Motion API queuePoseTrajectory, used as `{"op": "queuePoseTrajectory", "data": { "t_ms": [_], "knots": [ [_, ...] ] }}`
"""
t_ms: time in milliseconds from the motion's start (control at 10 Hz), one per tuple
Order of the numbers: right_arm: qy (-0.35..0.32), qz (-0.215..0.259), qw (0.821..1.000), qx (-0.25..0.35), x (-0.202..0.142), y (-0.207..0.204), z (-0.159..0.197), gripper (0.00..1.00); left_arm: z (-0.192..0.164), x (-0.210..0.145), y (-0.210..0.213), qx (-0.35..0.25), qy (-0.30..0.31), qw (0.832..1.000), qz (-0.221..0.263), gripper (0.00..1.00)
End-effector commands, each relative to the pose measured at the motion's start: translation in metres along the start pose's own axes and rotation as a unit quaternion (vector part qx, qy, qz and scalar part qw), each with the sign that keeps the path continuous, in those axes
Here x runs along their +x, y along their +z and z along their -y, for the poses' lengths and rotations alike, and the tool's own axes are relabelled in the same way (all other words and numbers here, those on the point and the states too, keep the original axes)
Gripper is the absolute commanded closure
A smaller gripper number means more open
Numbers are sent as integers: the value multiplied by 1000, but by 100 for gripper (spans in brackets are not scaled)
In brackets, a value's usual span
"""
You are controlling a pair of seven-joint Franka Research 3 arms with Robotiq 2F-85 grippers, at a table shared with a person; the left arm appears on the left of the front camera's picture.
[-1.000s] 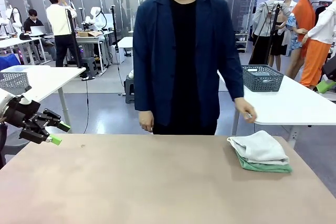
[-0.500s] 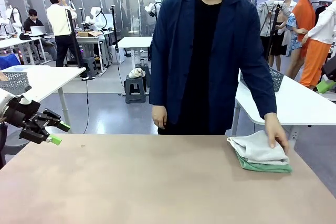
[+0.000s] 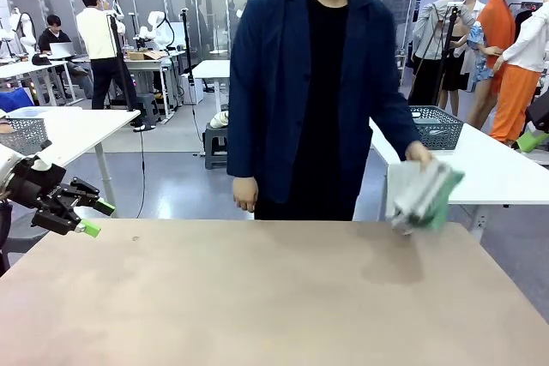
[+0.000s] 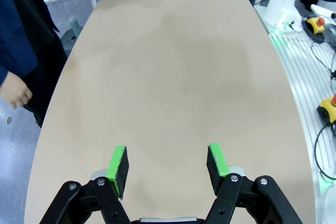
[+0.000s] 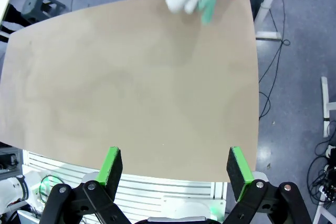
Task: Fold the towels and place them in the basket.
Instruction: Stack the folded Towel with hook on the right side of the table.
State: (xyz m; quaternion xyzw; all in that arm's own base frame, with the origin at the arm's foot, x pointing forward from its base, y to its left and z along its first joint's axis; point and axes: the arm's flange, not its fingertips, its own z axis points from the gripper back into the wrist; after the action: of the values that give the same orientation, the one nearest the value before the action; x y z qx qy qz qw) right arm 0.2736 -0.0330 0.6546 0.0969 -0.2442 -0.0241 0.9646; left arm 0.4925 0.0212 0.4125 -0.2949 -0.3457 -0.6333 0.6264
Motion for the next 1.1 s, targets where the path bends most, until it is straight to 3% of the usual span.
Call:
{"op": "queuePoseTrajectory", "data": {
  "t_ms": [0,1000],
  "knots": [
    [-7,1,1000,-3,-1,1,-2,0,0,0,0,0,-1,1000,1,23],
    [-7,1,1000,-3,-1,1,-2,0,0,0,0,0,-1,1000,1,23]
  ]
}}
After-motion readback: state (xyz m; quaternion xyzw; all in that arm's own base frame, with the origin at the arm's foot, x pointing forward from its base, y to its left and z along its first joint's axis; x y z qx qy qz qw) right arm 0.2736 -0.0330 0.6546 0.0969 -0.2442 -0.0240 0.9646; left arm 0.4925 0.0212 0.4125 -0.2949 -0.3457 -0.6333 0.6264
